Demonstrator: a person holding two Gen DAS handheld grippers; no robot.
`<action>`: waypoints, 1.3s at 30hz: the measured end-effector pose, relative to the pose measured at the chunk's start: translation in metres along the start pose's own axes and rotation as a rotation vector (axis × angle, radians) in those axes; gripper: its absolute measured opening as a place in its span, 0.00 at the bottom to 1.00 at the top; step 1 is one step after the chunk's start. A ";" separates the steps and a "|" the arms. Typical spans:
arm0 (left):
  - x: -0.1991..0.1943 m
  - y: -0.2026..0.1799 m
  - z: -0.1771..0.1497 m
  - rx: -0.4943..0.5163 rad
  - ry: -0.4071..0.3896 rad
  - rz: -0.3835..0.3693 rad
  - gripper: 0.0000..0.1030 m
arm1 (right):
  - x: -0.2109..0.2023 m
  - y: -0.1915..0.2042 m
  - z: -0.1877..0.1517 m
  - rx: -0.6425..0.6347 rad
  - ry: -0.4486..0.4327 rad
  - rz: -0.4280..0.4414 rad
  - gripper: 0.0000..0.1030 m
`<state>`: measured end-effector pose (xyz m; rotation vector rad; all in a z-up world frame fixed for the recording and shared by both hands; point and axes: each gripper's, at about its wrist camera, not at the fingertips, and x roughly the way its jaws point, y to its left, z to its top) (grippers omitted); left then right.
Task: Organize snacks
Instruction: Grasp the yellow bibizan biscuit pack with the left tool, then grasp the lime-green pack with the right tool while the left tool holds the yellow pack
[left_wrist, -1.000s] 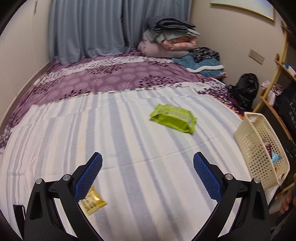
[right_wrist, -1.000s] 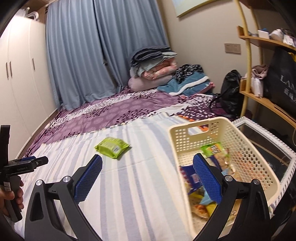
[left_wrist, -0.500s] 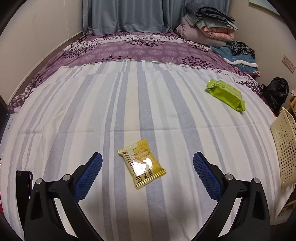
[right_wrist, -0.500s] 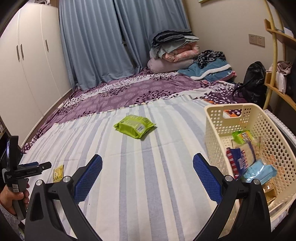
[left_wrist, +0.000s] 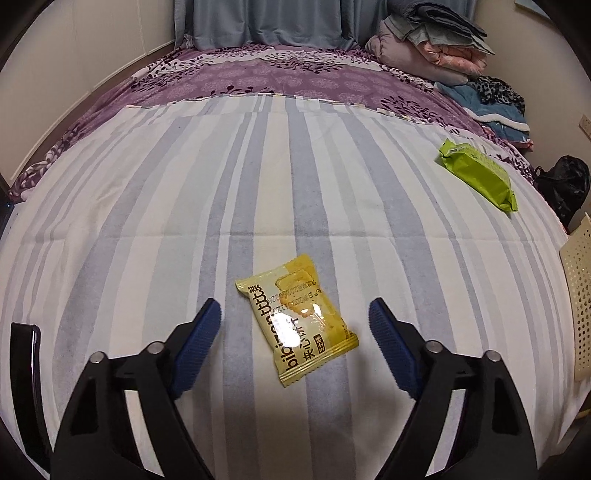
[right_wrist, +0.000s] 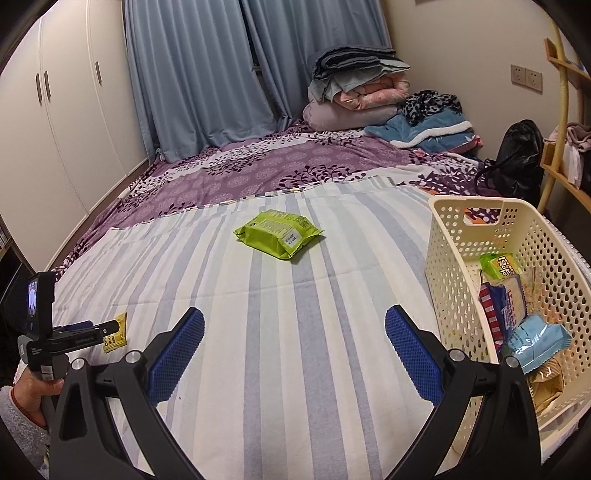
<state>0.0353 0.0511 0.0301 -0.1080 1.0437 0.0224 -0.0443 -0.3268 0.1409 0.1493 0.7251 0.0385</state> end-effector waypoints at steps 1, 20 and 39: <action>0.003 0.001 0.000 -0.004 0.006 0.000 0.68 | 0.001 0.000 0.000 -0.002 0.002 0.000 0.95; 0.011 0.008 -0.004 0.019 -0.005 -0.003 0.52 | 0.044 0.017 0.006 -0.048 0.062 0.010 0.95; 0.000 0.034 -0.005 -0.038 -0.005 -0.048 0.41 | 0.213 0.015 0.111 -0.065 0.180 0.040 0.95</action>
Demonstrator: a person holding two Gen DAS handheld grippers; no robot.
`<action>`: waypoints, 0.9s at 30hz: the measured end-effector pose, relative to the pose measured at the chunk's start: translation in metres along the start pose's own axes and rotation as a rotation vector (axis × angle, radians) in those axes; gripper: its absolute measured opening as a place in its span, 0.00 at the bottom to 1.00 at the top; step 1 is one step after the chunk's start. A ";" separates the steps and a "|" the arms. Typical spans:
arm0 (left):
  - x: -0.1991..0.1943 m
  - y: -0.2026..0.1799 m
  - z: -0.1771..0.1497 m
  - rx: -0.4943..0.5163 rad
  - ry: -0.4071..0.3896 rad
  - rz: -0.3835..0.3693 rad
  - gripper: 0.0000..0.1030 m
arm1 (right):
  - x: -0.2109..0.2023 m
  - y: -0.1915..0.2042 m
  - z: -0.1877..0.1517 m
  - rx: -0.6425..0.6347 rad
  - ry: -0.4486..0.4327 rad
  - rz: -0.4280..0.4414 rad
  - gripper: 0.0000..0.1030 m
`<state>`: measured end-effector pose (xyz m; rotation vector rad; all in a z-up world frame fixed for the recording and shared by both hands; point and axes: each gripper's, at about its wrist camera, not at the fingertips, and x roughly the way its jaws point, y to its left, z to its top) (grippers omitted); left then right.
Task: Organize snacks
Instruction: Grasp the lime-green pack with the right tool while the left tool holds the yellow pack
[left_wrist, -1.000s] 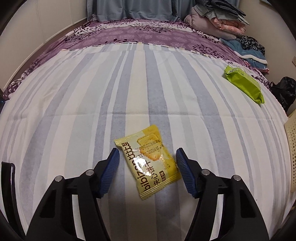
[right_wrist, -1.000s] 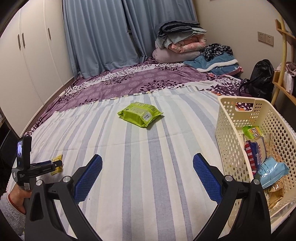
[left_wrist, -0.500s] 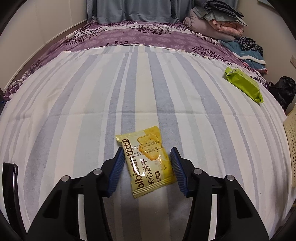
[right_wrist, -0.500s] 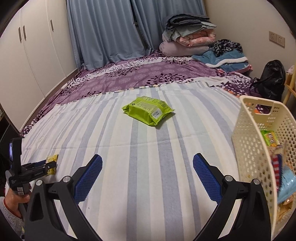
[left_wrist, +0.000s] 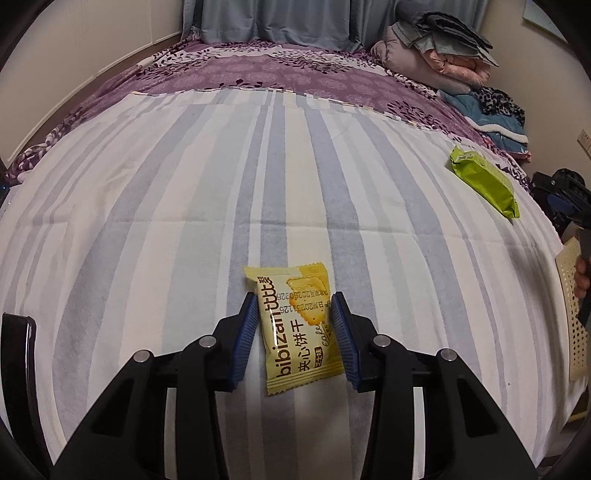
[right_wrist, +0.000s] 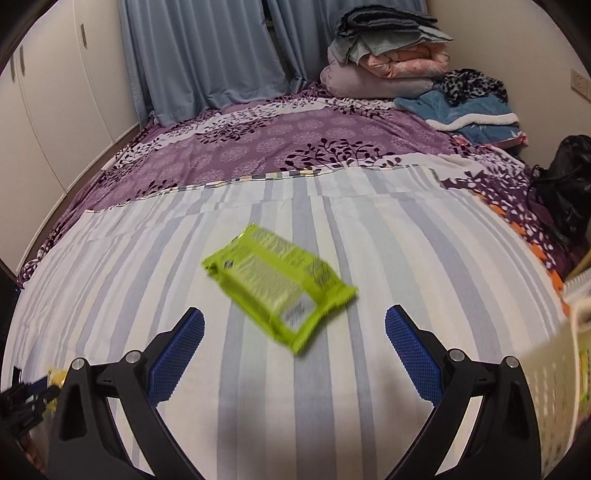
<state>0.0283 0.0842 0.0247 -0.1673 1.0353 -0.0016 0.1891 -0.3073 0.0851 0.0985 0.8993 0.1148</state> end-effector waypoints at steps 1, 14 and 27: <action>0.000 0.001 -0.001 -0.004 0.000 -0.002 0.41 | 0.008 0.000 0.006 0.003 0.010 0.012 0.95; 0.000 0.007 -0.007 -0.023 0.025 -0.034 0.48 | 0.097 0.006 0.044 0.033 0.186 0.171 0.95; 0.001 0.001 -0.007 -0.002 0.030 -0.032 0.56 | 0.088 0.050 0.010 -0.184 0.237 0.087 0.95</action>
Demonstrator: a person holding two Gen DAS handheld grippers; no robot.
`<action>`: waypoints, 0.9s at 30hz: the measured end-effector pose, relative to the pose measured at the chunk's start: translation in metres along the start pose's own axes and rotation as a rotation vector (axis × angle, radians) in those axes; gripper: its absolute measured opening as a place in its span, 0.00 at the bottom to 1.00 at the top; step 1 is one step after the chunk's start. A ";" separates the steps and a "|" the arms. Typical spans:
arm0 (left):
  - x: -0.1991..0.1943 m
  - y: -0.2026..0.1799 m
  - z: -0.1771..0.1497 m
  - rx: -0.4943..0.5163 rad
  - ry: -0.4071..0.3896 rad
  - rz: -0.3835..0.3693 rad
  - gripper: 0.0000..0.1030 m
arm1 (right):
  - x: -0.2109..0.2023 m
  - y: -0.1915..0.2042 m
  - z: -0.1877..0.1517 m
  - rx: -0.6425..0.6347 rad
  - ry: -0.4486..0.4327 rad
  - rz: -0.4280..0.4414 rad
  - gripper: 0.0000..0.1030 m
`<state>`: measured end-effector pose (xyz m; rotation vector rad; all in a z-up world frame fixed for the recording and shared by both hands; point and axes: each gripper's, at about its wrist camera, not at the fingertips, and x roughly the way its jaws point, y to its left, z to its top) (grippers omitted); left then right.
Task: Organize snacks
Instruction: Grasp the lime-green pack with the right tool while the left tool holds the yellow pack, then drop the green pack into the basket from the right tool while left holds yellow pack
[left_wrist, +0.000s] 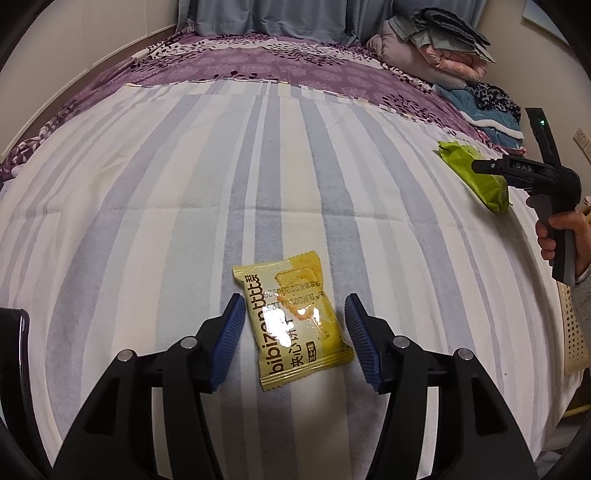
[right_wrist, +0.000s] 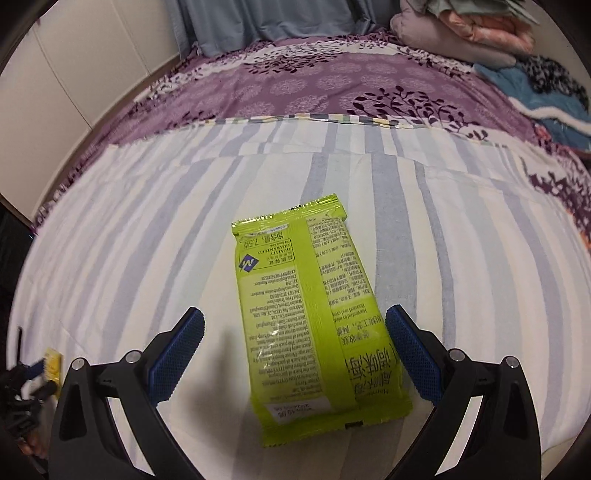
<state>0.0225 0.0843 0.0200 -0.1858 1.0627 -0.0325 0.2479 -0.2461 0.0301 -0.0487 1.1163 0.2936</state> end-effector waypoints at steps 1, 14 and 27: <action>-0.001 0.001 0.000 -0.001 -0.001 -0.002 0.56 | 0.002 0.001 0.001 -0.004 0.001 -0.015 0.95; -0.008 0.001 -0.002 -0.004 -0.019 -0.004 0.37 | -0.011 0.023 -0.019 -0.066 -0.040 -0.148 0.68; -0.009 -0.002 -0.008 -0.006 -0.006 0.012 0.59 | -0.054 0.022 -0.070 0.045 -0.087 -0.079 0.67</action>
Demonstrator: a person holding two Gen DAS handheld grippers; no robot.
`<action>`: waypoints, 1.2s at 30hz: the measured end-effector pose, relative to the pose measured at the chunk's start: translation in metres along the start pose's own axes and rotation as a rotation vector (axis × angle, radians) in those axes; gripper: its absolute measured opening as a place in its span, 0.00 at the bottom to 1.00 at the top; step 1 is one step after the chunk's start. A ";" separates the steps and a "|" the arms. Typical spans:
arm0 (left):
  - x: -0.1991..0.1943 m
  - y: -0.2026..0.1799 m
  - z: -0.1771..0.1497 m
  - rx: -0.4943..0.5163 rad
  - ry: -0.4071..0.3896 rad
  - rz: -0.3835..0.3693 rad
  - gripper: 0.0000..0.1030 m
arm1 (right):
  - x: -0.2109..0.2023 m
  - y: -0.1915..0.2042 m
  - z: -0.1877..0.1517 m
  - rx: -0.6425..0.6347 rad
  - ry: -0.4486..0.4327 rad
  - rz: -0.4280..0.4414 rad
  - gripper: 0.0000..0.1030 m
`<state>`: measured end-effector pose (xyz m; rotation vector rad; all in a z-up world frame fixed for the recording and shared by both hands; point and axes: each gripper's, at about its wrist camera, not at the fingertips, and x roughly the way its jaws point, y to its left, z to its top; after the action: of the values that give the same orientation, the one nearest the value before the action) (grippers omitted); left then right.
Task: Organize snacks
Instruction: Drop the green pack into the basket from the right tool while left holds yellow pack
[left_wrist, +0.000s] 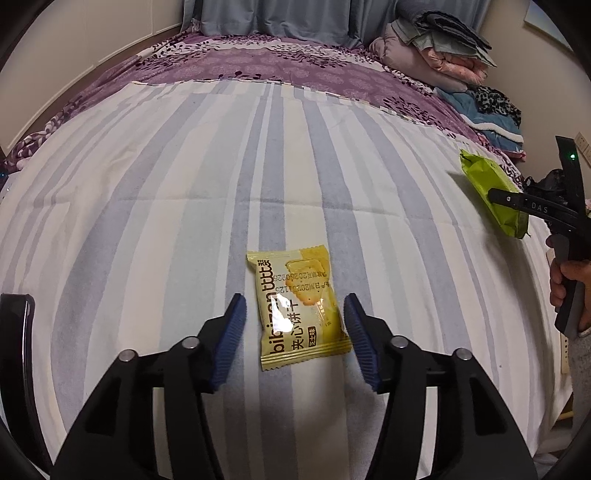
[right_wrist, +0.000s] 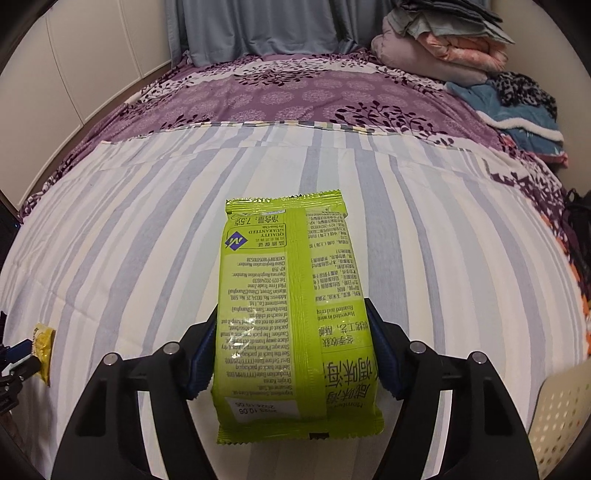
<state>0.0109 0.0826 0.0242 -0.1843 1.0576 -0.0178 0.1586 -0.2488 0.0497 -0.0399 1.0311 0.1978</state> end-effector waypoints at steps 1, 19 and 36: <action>0.000 -0.002 -0.001 0.007 0.001 -0.001 0.59 | -0.002 -0.001 -0.005 0.009 0.001 0.000 0.67; -0.016 -0.006 -0.001 0.050 -0.049 0.010 0.21 | -0.039 -0.018 -0.054 0.150 -0.044 0.042 0.67; 0.002 -0.010 -0.009 0.061 0.000 0.047 0.65 | -0.057 -0.024 -0.072 0.179 -0.071 0.052 0.67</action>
<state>0.0054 0.0712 0.0196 -0.1039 1.0595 -0.0075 0.0734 -0.2899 0.0599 0.1556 0.9765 0.1522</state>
